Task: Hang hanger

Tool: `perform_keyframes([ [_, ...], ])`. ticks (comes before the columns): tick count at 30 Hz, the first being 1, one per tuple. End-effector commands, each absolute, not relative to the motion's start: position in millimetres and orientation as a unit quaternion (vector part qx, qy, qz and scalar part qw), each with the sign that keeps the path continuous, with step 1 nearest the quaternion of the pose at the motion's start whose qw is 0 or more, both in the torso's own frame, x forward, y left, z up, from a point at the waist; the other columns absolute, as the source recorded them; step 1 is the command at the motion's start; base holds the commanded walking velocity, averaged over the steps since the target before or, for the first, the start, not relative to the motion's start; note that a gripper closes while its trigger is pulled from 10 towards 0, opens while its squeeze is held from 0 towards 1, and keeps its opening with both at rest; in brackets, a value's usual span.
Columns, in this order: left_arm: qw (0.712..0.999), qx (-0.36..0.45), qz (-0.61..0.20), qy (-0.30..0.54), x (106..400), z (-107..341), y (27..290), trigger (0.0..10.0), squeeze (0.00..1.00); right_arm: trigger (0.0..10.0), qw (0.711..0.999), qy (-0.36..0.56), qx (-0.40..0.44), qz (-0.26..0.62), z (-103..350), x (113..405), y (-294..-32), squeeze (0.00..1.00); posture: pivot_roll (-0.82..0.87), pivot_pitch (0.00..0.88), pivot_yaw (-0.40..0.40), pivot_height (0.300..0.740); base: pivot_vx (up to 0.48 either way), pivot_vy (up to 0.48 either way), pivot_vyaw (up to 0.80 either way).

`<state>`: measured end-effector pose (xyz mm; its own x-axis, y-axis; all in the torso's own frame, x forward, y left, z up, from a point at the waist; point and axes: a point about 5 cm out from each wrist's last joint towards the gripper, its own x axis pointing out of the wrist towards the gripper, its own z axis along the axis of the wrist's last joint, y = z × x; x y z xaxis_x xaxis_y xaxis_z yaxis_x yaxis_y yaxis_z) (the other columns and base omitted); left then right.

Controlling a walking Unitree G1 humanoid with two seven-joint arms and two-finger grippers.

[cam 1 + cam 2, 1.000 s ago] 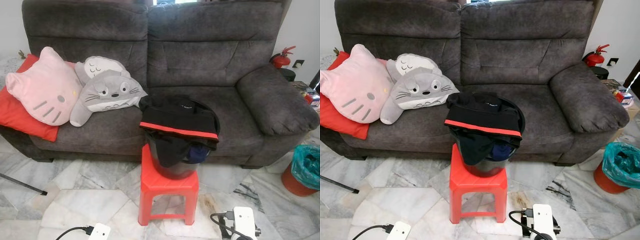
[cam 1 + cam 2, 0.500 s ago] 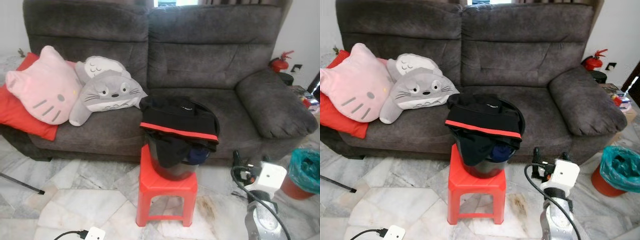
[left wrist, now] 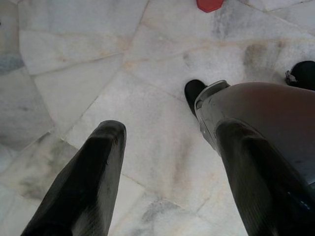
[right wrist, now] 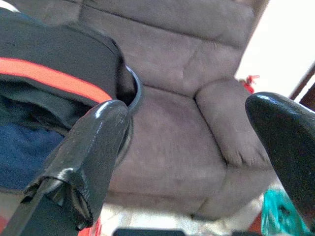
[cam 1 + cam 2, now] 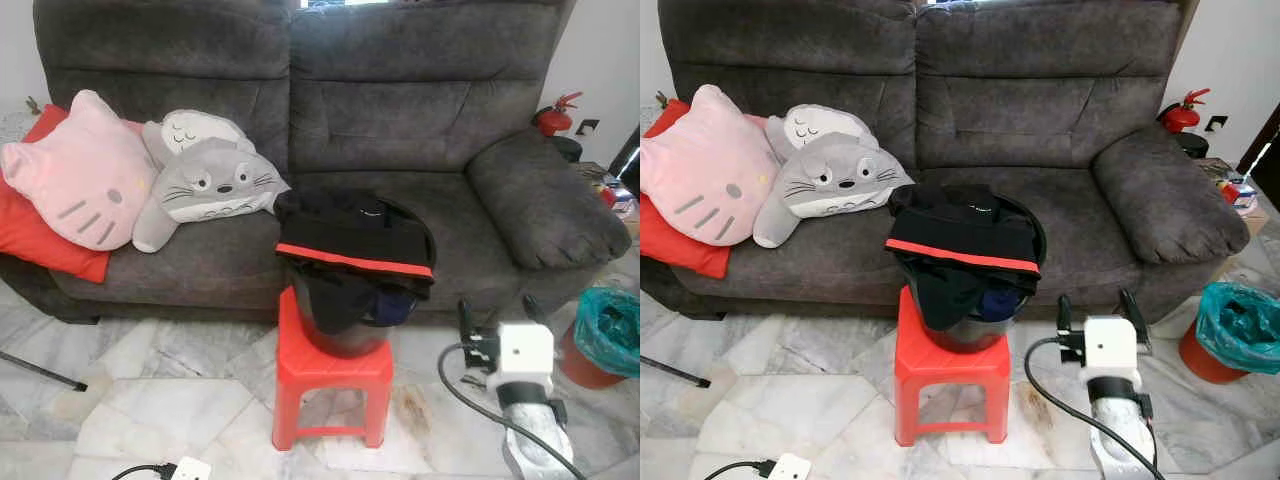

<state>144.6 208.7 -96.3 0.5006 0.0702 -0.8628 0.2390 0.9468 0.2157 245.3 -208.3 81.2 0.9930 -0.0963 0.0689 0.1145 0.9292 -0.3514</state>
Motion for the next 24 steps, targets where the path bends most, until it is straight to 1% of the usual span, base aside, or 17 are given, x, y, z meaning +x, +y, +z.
perform_keyframes([
  [1, 0.852, 0.151, -0.046, 0.499, 143.6, -96.7, 209.0, 10.0, 0.0, 10.0, 0.971, -0.057, -0.229, -0.037, 97.4, 251.3, -204.1, 0.0, -0.12, 0.0, -0.019, 0.74, 0.0, 0.0, 0.0],
  [2, 0.852, 0.15, -0.045, 0.499, 143.7, -96.6, 209.3, 10.0, 0.0, 10.0, 0.967, -0.069, -0.244, -0.038, 103.5, 253.1, -203.7, 0.0, -0.12, 0.0, -0.018, 0.74, 0.0, 0.0, 0.0],
  [4, 0.853, 0.15, -0.045, 0.499, 143.6, -96.5, 209.5, 10.0, 0.0, 10.0, 0.968, -0.073, -0.238, -0.044, 105.9, 253.6, -204.1, 0.0, -0.12, 0.0, -0.018, 0.74, 0.0, 0.0, 0.0],
  [6, 0.852, 0.15, -0.044, 0.5, 142.8, -96.7, 210.5, 10.0, 0.0, 10.0, 0.966, -0.084, -0.232, -0.075, 113.2, 254.1, -207.7, 0.0, -0.12, 0.0, -0.018, 0.74, 0.0, 0.0, 0.0],
  [11, 0.852, 0.142, -0.041, 0.502, 140.1, -97.2, 212.5, 10.0, 0.0, 10.0, 0.977, -0.076, -0.175, -0.1, 113.2, 251.9, -207.3, 0.0, -0.12, 0.0, -0.019, 0.74, 0.0, 0.0, 0.0],
  [21, 0.85, 0.143, -0.042, 0.506, 135.6, -97.6, 217.5, 10.0, 0.0, 10.0, 0.979, -0.068, -0.172, -0.087, 112.9, 255.0, -201.1, 0.0, -0.12, 0.0, -0.017, 0.74, 0.0, 0.0, 0.0],
  [24, 0.849, 0.144, -0.043, 0.506, 135.0, -97.8, 217.7, 10.0, 0.0, 10.0, 0.979, -0.067, -0.171, -0.087, 113.0, 254.9, -200.4, 0.0, -0.12, 0.0, -0.016, 0.74, 0.24, 0.0, 0.0],
])
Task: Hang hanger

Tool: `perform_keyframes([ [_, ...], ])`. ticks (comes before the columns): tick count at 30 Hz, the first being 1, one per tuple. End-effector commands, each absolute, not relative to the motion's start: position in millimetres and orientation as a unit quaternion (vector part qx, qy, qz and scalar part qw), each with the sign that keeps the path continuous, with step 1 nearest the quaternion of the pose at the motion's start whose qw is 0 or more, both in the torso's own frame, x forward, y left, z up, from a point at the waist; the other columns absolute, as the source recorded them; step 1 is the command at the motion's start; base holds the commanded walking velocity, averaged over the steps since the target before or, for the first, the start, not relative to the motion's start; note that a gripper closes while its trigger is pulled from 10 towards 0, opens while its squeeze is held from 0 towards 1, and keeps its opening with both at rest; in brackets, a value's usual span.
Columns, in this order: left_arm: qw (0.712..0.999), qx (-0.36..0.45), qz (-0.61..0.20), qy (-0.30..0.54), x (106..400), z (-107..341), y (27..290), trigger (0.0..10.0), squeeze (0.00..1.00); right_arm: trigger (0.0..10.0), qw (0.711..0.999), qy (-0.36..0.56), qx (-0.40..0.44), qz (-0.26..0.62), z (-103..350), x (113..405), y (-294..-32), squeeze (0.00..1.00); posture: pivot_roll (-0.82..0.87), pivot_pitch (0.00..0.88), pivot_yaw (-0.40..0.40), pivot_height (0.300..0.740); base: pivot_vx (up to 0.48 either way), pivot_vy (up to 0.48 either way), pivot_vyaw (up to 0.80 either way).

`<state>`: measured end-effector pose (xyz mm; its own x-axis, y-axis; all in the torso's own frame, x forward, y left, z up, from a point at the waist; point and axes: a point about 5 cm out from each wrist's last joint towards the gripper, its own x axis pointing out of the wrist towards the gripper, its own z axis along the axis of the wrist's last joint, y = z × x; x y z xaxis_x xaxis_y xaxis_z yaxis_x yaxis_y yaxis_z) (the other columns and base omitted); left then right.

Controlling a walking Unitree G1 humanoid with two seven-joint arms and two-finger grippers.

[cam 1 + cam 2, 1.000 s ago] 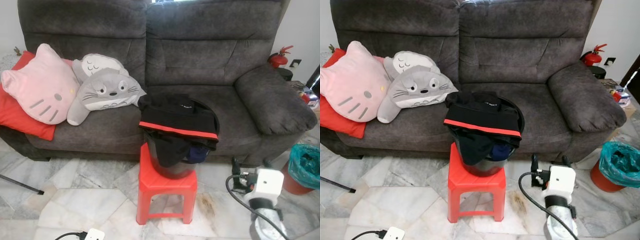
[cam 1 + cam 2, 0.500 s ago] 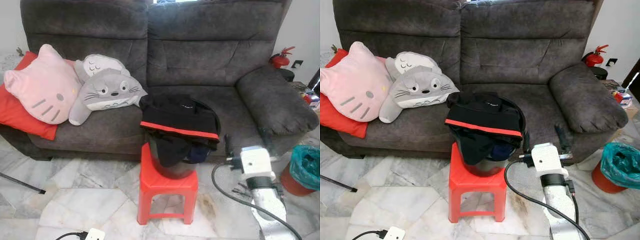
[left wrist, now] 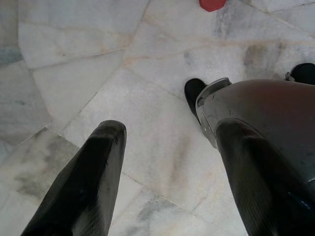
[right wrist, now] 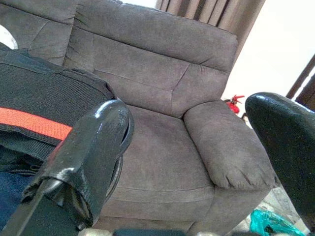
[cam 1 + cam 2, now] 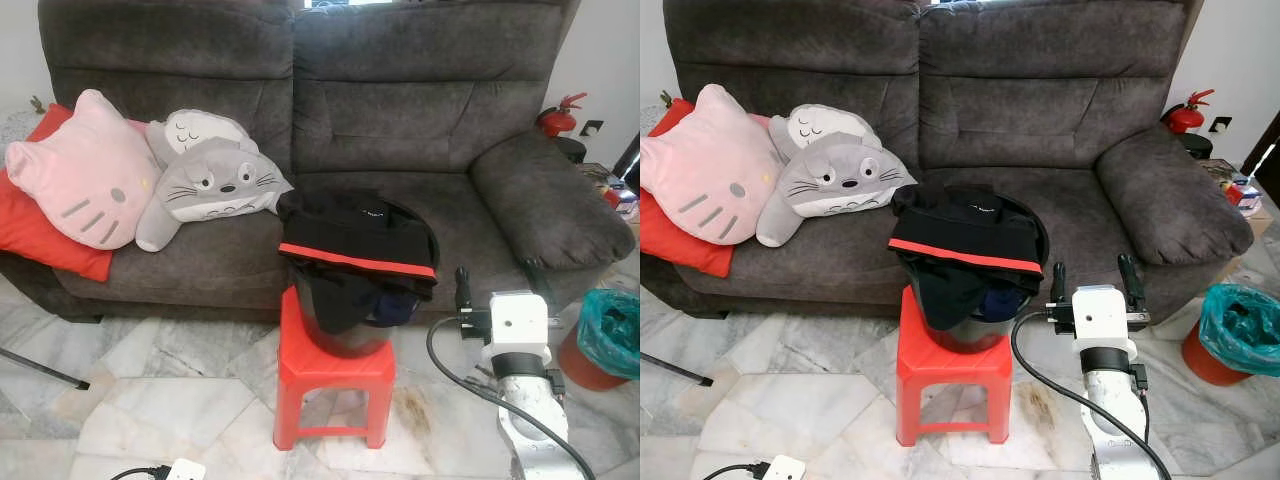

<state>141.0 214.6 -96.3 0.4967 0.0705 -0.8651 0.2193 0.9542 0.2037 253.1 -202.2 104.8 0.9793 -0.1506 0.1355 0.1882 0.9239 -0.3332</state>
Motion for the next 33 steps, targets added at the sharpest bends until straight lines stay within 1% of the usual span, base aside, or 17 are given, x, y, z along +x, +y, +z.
perform_keyframes([
  [1, 0.849, 0.144, -0.043, 0.507, 134.8, -97.8, 217.7, 10.0, 0.0, 10.0, 0.979, -0.066, -0.17, -0.087, 113.2, 254.8, -199.9, 0.0, -0.12, 0.0, -0.016, 0.74, 0.244, 0.0, 0.0],
  [17, 0.846, 0.145, -0.046, 0.511, 131.9, -98.8, 217.9, 10.0, 0.0, 10.0, 0.979, -0.07, -0.178, -0.067, 117.2, 255.9, -194.9, 0.0, -0.12, 0.0, -0.016, 0.74, 0.287, 0.0, 0.0],
  [21, 0.847, 0.146, -0.045, 0.51, 132.4, -98.5, 218.6, 10.0, 0.0, 10.0, 0.979, -0.076, -0.178, -0.063, 118.8, 255.7, -193.8, 0.0, -0.12, 0.0, -0.016, 0.74, 0.289, 0.0, 0.65],
  [24, 0.847, 0.147, -0.044, 0.509, 132.7, -98.3, 219.0, 10.0, 0.0, 10.0, 0.98, -0.074, -0.172, -0.067, 118.3, 254.9, -195.2, 0.0, -0.12, 0.0, -0.019, 0.74, 0.0, 0.0, 0.0],
  [32, 0.845, 0.152, -0.044, 0.51, 131.9, -98.4, 219.9, 10.0, 0.0, 10.0, 0.975, -0.061, -0.192, -0.09, 113.6, 231.3, -199.7, 0.0, -0.12, 0.0, -0.021, 0.74, 0.0, 0.0, 0.0],
  [33, 0.845, 0.155, -0.044, 0.51, 131.8, -98.5, 219.6, 10.0, 0.0, 10.0, 0.97, -0.057, -0.218, -0.093, 112.6, 221.0, -201.4, 0.0, -0.12, 0.0, -0.019, 0.74, 0.0, 0.0, 0.0],
])
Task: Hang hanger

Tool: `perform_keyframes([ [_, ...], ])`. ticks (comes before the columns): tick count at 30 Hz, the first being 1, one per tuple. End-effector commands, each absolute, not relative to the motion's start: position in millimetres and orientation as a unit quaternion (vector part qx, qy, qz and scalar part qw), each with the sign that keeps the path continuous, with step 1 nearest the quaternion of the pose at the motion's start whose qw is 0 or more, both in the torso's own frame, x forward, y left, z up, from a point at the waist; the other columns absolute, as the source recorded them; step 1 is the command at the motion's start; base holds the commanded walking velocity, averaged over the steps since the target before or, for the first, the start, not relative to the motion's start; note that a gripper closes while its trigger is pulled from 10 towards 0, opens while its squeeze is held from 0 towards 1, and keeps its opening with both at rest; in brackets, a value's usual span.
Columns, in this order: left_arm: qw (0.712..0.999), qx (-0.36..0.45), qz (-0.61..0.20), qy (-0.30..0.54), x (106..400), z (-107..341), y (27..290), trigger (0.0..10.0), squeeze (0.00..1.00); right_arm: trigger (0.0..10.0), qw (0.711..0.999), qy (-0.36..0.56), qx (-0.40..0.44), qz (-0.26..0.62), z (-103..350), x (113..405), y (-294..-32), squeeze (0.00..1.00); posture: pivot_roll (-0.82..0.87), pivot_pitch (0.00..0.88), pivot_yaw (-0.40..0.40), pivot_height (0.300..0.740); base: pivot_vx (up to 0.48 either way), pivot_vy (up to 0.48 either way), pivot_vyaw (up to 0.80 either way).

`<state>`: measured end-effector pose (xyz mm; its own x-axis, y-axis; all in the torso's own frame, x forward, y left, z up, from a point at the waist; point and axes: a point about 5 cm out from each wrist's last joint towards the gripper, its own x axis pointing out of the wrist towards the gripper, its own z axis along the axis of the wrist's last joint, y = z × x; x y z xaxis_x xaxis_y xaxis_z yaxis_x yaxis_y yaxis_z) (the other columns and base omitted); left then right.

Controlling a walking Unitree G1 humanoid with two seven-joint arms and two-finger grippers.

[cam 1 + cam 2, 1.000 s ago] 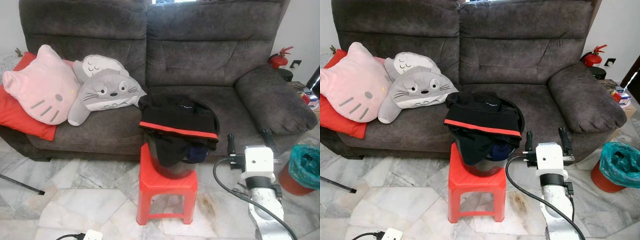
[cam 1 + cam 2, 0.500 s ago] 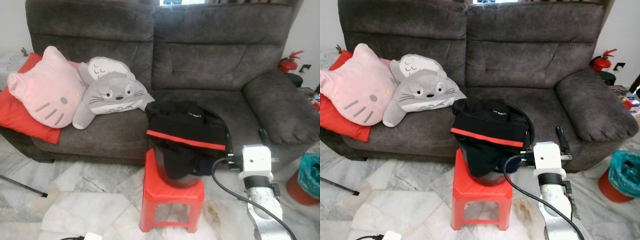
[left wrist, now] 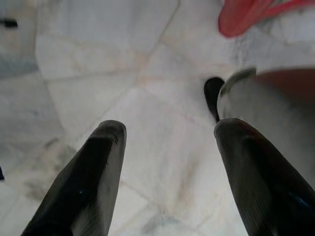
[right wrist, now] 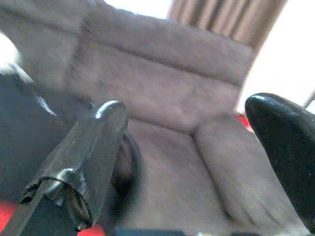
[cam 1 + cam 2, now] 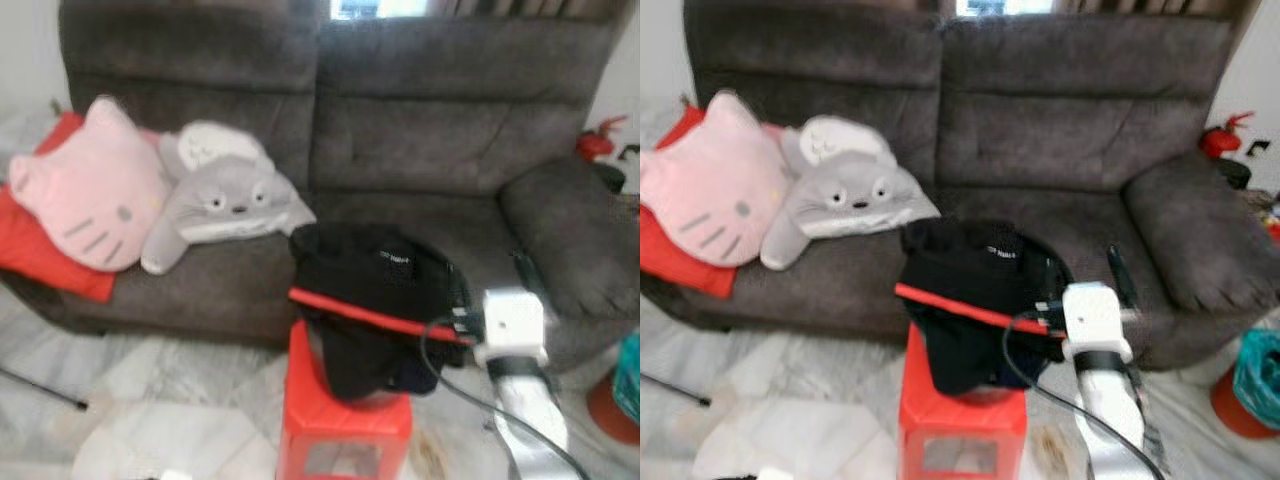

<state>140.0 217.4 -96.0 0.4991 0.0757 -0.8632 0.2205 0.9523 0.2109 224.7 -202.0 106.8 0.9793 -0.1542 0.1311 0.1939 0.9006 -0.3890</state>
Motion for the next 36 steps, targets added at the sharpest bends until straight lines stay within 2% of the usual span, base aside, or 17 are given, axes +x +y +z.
perform_keyframes([
  [1, 0.845, 0.156, -0.043, 0.51, 131.7, -98.6, 219.4, 10.0, 0.0, 10.0, 0.965, -0.054, -0.234, -0.107, 115.3, 210.2, -205.3, 0.0, -0.12, 0.0, -0.019, 0.74, 0.0, 0.0, 0.0],
  [8, 0.844, 0.159, -0.046, 0.51, 131.4, -98.8, 219.1, 10.0, 0.0, 10.0, 0.948, 0.003, -0.3, -0.11, 115.5, 187.8, -218.3, 0.0, -0.15, 0.0, -0.01, 0.74, 0.0, 0.0, 0.0],
  [14, 0.846, 0.157, -0.048, 0.507, 133.6, -98.3, 217.6, 10.0, 0.0, 10.0, 0.936, 0.093, -0.338, -0.043, 88.7, 188.4, -215.9, 0.0, -0.15, 0.0, -0.015, 0.74, 0.0, 0.0, 0.0],
  [17, 0.847, 0.156, -0.046, 0.506, 134.6, -97.9, 217.8, 10.0, 0.0, 10.0, 0.933, 0.125, -0.334, -0.037, 79.1, 190.8, -215.5, 0.0, -0.14, 0.0, -0.014, 0.74, 0.0, 0.0, 0.0],
  [27, 0.847, 0.155, -0.042, 0.507, 134.0, -97.6, 220.1, 10.0, 0.0, 10.0, 0.931, 0.135, -0.338, -0.027, 77.2, 211.1, -212.2, 0.0, -0.14, 0.0, -0.013, 0.74, 0.0, 0.0, 0.0],
  [36, 0.847, 0.153, -0.045, 0.507, 134.0, -98.4, 216.5, 10.0, 0.0, 10.0, 0.928, 0.157, -0.337, 0.009, 65.8, 211.3, -208.6, 0.0, -0.14, 0.0, -0.013, 0.74, 0.0, 0.0, 0.0],
])
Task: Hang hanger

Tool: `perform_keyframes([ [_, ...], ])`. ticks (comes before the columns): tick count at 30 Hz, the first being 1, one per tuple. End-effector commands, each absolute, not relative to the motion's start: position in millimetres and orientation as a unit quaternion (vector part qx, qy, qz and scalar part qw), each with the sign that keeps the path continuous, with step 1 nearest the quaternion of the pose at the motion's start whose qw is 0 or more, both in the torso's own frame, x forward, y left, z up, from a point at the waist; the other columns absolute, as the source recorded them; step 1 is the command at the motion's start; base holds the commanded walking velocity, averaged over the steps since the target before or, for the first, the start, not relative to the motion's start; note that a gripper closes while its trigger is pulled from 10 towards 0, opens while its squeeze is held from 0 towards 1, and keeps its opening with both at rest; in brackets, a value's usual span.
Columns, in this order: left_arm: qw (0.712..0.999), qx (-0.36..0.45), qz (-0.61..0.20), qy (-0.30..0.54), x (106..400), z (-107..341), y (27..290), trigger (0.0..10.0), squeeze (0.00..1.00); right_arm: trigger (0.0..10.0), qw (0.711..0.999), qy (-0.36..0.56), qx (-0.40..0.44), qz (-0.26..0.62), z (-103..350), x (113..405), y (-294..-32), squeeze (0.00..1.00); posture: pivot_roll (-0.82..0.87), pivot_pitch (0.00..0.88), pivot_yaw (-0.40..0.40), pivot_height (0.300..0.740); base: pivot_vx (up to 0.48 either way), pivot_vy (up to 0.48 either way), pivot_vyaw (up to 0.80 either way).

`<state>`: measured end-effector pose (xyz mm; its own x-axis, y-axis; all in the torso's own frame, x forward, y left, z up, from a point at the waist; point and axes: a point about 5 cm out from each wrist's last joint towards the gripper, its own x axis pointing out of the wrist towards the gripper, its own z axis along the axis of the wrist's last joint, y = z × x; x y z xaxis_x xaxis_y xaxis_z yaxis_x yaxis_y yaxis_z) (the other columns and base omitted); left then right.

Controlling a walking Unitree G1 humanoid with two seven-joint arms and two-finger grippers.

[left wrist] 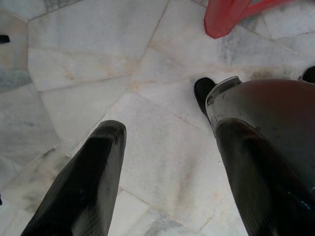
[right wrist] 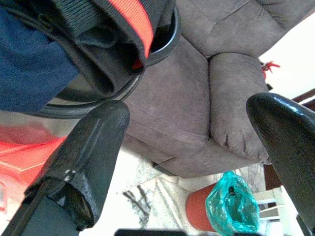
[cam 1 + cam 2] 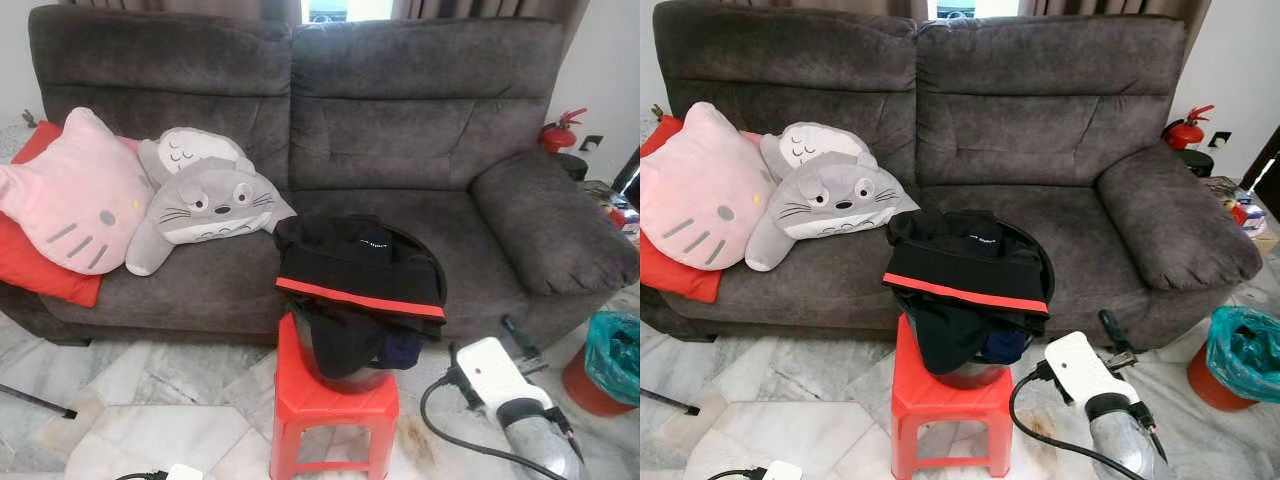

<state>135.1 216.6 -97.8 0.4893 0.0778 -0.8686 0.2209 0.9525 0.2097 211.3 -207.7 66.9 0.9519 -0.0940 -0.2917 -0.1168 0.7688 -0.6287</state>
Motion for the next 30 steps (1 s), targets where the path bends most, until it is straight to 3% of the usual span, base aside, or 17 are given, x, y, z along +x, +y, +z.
perform_keyframes([
  [1, 0.847, 0.153, -0.045, 0.507, 134.2, -98.3, 216.5, 10.0, 0.0, 10.0, 0.929, 0.154, -0.337, 0.005, 66.0, 211.0, -209.1, 0.0, -0.14, 0.0, -0.013, 0.74, 0.0, 0.0, 0.0],
  [16, 0.848, 0.153, -0.044, 0.506, 135.5, -97.7, 217.5, 10.0, 0.0, 10.0, 0.93, 0.108, -0.35, -0.016, 80.7, 229.7, -215.0, 0.0, -0.14, 0.0, -0.013, 0.74, 0.0, 0.0, 0.0],
  [30, 0.849, 0.153, -0.047, 0.504, 135.4, -98.7, 212.4, 10.0, 0.0, 10.0, 0.933, 0.095, -0.347, 0.013, 77.2, 246.2, -204.8, 0.0, -0.14, 0.0, -0.015, 0.74, 0.0, 0.0, 0.0],
])
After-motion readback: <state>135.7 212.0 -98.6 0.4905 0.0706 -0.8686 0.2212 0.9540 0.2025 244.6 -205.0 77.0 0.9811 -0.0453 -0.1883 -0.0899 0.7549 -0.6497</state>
